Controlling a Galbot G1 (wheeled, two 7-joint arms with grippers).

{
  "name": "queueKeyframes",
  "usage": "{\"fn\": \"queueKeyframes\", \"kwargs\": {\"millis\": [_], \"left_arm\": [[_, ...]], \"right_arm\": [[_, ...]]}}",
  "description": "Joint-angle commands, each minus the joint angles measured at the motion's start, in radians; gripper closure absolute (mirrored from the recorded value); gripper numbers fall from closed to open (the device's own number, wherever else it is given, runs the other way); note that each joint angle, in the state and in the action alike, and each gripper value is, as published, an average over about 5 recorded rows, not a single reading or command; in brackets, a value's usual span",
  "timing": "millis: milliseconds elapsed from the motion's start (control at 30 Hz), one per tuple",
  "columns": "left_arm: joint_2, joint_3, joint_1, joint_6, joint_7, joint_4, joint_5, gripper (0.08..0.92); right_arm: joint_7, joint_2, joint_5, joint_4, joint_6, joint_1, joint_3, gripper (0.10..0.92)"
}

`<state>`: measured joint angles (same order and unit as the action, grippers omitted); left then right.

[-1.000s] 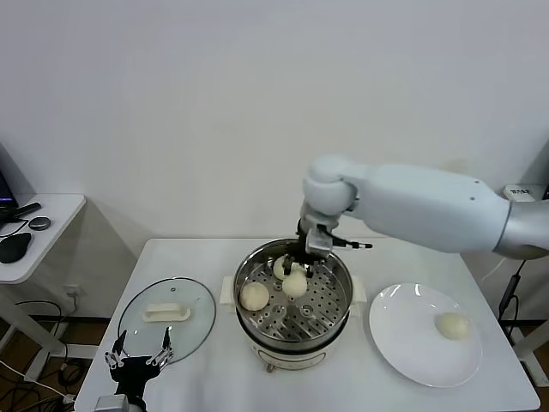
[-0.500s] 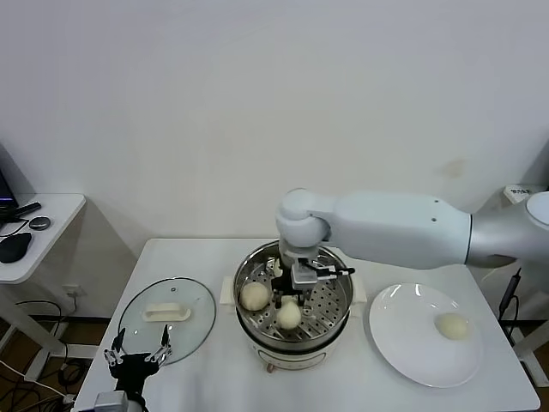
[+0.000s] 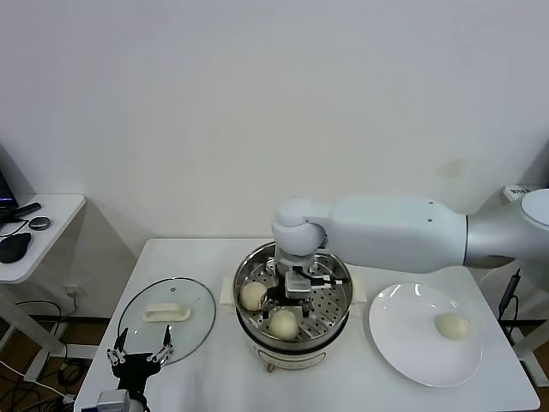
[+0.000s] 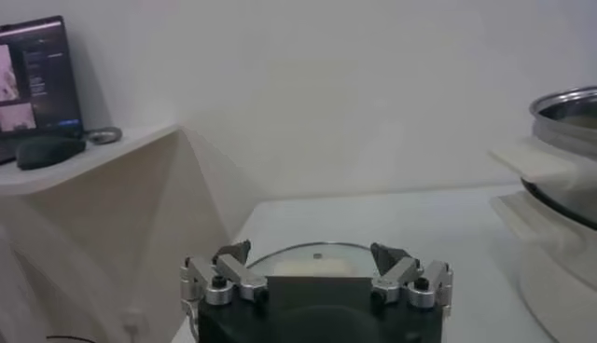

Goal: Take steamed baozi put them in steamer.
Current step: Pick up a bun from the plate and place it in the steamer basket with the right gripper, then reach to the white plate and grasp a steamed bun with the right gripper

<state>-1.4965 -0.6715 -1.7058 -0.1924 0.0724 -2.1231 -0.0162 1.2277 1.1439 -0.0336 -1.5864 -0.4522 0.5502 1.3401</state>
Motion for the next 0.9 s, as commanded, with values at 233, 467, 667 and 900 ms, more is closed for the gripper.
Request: {"fn": "queueKeyframes", "kwargs": {"millis": [233,467,667,900], "left_arm": [[0.000,-0.002,-0.011,0.001,-0.001,-0.008,0.001,0.177],[0.004,-0.009,-0.023,0.002,-0.003,-0.032,0.000,0.177],[0.010,-0.020,-0.036,-0.005,-0.013,-0.058,-0.026,0.177],[0.006,-0.019,-0.048,-0.008,-0.022,-0.054,-0.028,0.177]], "right_arm": [[0.035,-0.274,-0.238,0.014,0.298,0.078,-0.163,0.203],[-0.022,-0.495,-0.421,0.092,0.678,0.034,-0.291,0.203],[0.028,-0.660,-0.243,0.158,0.854,-0.147,-0.495,0.203],[0.087,-0.806,0.036,0.091,0.823,-0.506,-0.780,0.203]]}}
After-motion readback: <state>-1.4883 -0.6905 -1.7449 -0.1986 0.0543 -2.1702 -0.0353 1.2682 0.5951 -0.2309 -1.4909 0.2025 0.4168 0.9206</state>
